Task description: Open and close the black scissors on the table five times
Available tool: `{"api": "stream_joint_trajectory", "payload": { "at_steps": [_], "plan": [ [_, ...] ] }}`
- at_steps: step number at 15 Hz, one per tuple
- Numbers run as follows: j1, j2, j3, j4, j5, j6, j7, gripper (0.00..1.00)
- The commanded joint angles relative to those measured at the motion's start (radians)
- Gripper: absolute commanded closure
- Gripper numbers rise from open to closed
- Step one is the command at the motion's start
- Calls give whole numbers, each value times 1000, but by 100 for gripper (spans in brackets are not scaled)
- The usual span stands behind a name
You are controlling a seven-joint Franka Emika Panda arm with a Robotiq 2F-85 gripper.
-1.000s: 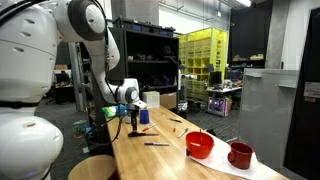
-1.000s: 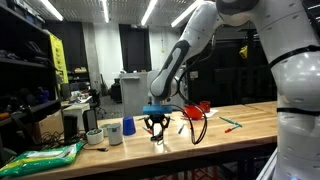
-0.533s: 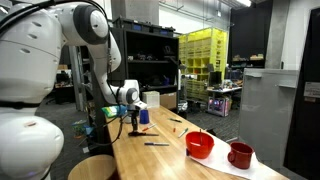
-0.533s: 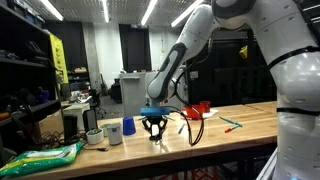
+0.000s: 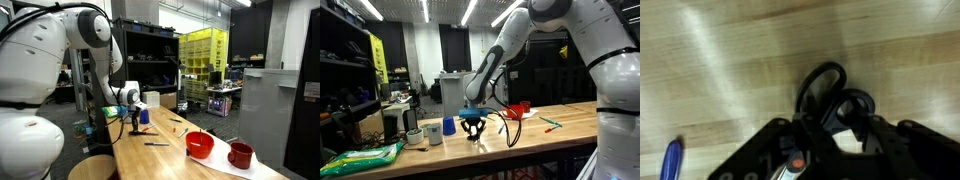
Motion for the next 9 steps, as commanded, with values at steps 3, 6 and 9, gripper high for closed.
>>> {"api": "stream_joint_trajectory", "payload": {
  "at_steps": [3,6,9],
  "plan": [
    [21,12,-22,14,14,-17,-18,59],
    [21,5,-22,9,16,-18,-19,35],
    [18,2,-24,5,19,-16,-25,18]
  ]
}}
